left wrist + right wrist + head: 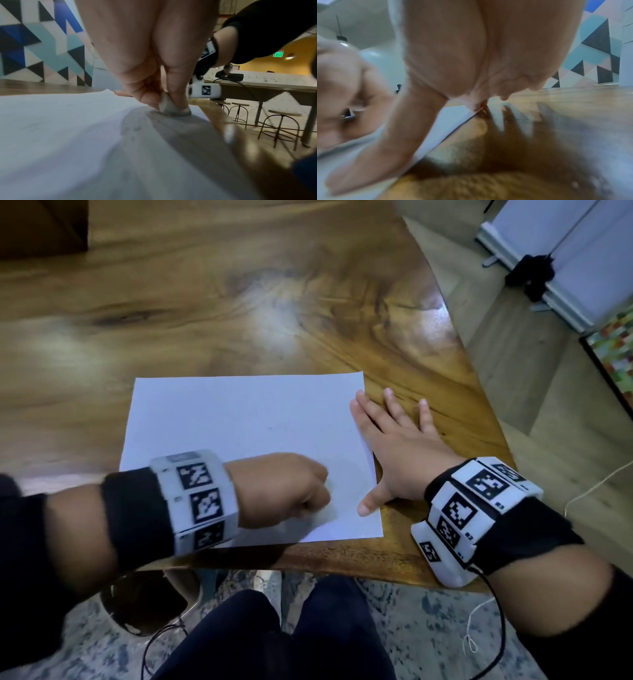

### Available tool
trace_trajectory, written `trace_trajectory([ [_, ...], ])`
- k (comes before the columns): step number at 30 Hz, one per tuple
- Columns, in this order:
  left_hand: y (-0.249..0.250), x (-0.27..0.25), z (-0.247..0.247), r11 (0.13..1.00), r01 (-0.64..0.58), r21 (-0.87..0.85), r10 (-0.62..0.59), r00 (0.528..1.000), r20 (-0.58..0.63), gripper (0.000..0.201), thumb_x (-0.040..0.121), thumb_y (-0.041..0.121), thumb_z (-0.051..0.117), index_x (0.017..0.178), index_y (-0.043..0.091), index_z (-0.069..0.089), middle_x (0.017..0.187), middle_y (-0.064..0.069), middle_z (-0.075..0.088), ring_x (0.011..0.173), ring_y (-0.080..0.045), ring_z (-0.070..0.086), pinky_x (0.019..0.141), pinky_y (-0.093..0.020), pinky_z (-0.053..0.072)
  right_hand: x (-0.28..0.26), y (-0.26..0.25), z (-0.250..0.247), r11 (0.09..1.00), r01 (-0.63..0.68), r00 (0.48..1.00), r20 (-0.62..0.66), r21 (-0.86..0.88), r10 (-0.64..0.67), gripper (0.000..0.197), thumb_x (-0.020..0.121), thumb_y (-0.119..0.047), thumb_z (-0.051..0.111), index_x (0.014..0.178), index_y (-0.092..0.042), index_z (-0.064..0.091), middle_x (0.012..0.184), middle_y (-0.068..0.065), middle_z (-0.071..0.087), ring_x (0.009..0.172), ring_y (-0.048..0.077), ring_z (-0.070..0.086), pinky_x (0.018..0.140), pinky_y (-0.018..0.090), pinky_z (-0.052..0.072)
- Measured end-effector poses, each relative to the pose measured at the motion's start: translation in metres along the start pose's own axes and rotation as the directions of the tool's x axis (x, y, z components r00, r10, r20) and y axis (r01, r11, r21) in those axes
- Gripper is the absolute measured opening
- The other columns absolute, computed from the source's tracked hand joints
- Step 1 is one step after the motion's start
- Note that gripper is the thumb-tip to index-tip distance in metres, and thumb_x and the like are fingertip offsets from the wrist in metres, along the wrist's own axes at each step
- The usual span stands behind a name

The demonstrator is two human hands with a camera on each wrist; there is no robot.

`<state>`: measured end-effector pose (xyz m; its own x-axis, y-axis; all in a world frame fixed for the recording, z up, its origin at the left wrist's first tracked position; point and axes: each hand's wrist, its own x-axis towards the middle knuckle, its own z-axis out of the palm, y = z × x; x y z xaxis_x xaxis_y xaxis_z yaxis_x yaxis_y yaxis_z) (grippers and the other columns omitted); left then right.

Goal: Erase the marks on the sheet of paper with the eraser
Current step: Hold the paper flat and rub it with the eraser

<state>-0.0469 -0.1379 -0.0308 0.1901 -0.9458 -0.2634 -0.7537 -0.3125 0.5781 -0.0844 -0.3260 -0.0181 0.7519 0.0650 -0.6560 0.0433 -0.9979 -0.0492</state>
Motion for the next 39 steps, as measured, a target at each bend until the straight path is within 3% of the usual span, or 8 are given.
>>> trace_trajectory([
  [3, -0.004, -0.008, -0.004, 0.995, 0.099, -0.005, -0.098, 0.992, 0.079, 0.004, 0.076, 0.010, 0.062, 0.078, 0.011, 0.066, 0.084, -0.005, 0.061, 0.077, -0.024, 0.056, 0.066, -0.024, 0.037, -0.001, 0.000, 0.000, 1.000, 0.004, 1.000, -0.004, 0.002, -0.004, 0.145, 0.053, -0.067, 0.075, 0.143, -0.023, -0.030, 0.148, -0.012, -0.039, 0.135, 0.020, -0.038, 0.105, 0.055, -0.023],
  [9, 0.003, 0.059, -0.037, 0.946, 0.321, 0.038, -0.311, 0.938, -0.153, 0.013, 0.080, 0.022, 0.062, 0.086, 0.011, 0.062, 0.091, -0.009, 0.063, 0.085, -0.026, 0.057, 0.076, -0.030, 0.042, 0.000, 0.001, 0.001, 1.000, 0.016, 1.000, -0.010, 0.017, -0.016, 0.146, 0.052, -0.068, 0.075, 0.144, -0.025, -0.030, 0.148, -0.013, -0.039, 0.135, 0.021, -0.038, 0.105, 0.054, -0.024],
  [12, 0.008, 0.051, -0.026, 0.967, 0.253, 0.033, -0.246, 0.960, -0.136, 0.011, 0.082, 0.018, 0.057, 0.082, 0.008, 0.062, 0.088, -0.012, 0.062, 0.082, -0.028, 0.057, 0.071, -0.031, 0.038, 0.000, 0.002, 0.000, 1.000, 0.015, 1.000, -0.004, 0.009, -0.015, 0.146, 0.052, -0.068, 0.075, 0.143, -0.024, -0.030, 0.148, -0.013, -0.039, 0.135, 0.021, -0.038, 0.106, 0.055, -0.024],
  [16, 0.015, 0.029, -0.005, 0.994, 0.083, 0.076, -0.089, 0.993, 0.075, 0.013, 0.083, 0.017, 0.056, 0.080, 0.006, 0.061, 0.087, -0.013, 0.057, 0.078, -0.029, 0.054, 0.067, -0.035, 0.040, 0.000, 0.002, 0.001, 1.000, 0.018, 1.000, -0.003, 0.003, -0.018, 0.145, 0.053, -0.068, 0.074, 0.143, -0.022, -0.030, 0.148, -0.010, -0.039, 0.135, 0.021, -0.038, 0.106, 0.055, -0.023],
  [22, 0.012, 0.049, -0.024, 0.981, 0.168, 0.101, -0.165, 0.986, -0.035, 0.015, 0.084, 0.018, 0.056, 0.087, 0.004, 0.061, 0.086, -0.008, 0.054, 0.083, -0.028, 0.057, 0.069, -0.031, 0.038, 0.000, 0.001, 0.000, 1.000, 0.006, 1.000, 0.012, 0.002, -0.006, 0.145, 0.054, -0.068, 0.073, 0.143, -0.023, -0.032, 0.147, -0.012, -0.041, 0.135, 0.021, -0.039, 0.107, 0.055, -0.022],
  [27, 0.000, 0.005, -0.015, 0.989, 0.130, 0.076, -0.139, 0.981, 0.133, 0.008, 0.078, 0.014, 0.062, 0.079, 0.007, 0.066, 0.086, -0.008, 0.061, 0.075, -0.021, 0.051, 0.067, -0.027, 0.037, 0.001, 0.001, 0.001, 1.000, -0.006, 1.000, 0.017, 0.003, 0.006, 0.146, 0.054, -0.066, 0.076, 0.142, -0.022, -0.031, 0.147, -0.012, -0.041, 0.134, 0.020, -0.039, 0.108, 0.056, -0.022],
  [33, -0.014, 0.012, -0.049, 0.939, 0.316, -0.134, -0.337, 0.922, -0.191, 0.014, 0.071, 0.026, 0.073, 0.082, 0.022, 0.066, 0.069, 0.013, 0.058, 0.062, -0.004, 0.051, 0.056, -0.005, 0.034, 0.003, -0.008, -0.004, 0.999, -0.037, 0.999, 0.007, -0.034, 0.037, 0.144, 0.054, -0.072, 0.071, 0.145, -0.016, -0.026, 0.153, -0.005, -0.033, 0.137, 0.020, -0.035, 0.109, 0.059, -0.018],
  [39, -0.019, 0.002, -0.034, 0.894, 0.422, -0.151, -0.446, 0.870, -0.210, 0.019, 0.069, 0.029, 0.073, 0.085, 0.021, 0.067, 0.080, 0.002, 0.066, 0.075, -0.014, 0.057, 0.065, -0.022, 0.042, 0.003, -0.019, 0.000, 0.993, -0.079, 0.995, -0.065, -0.087, 0.074, 0.142, 0.054, -0.082, 0.059, 0.146, -0.009, -0.021, 0.156, 0.001, -0.026, 0.139, 0.020, -0.031, 0.107, 0.063, -0.017],
])
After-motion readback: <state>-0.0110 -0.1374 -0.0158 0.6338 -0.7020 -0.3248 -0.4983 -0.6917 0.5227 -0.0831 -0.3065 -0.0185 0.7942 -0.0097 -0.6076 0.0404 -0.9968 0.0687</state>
